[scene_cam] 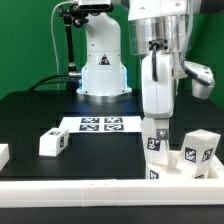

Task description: Assemble stool

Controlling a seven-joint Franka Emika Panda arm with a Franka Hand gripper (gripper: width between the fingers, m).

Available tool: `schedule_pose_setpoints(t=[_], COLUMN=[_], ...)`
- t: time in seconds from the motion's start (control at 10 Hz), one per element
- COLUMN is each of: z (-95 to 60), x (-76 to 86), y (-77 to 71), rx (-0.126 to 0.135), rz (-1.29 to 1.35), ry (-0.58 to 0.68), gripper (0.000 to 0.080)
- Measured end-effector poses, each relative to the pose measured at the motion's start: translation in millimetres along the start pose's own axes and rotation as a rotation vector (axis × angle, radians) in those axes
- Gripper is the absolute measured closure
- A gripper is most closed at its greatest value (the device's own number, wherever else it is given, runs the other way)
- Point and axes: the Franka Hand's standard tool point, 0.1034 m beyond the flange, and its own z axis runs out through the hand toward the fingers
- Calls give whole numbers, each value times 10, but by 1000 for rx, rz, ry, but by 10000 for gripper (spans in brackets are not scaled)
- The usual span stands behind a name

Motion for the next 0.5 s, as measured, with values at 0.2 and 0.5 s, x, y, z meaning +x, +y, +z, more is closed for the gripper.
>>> schedule_pose_setpoints(t=[0.2, 0.5], z=[26, 26], x=[1, 3], y=[13, 20], rx=[-4, -9], rz=[-22, -204], ry=[2, 2], gripper=[150, 150])
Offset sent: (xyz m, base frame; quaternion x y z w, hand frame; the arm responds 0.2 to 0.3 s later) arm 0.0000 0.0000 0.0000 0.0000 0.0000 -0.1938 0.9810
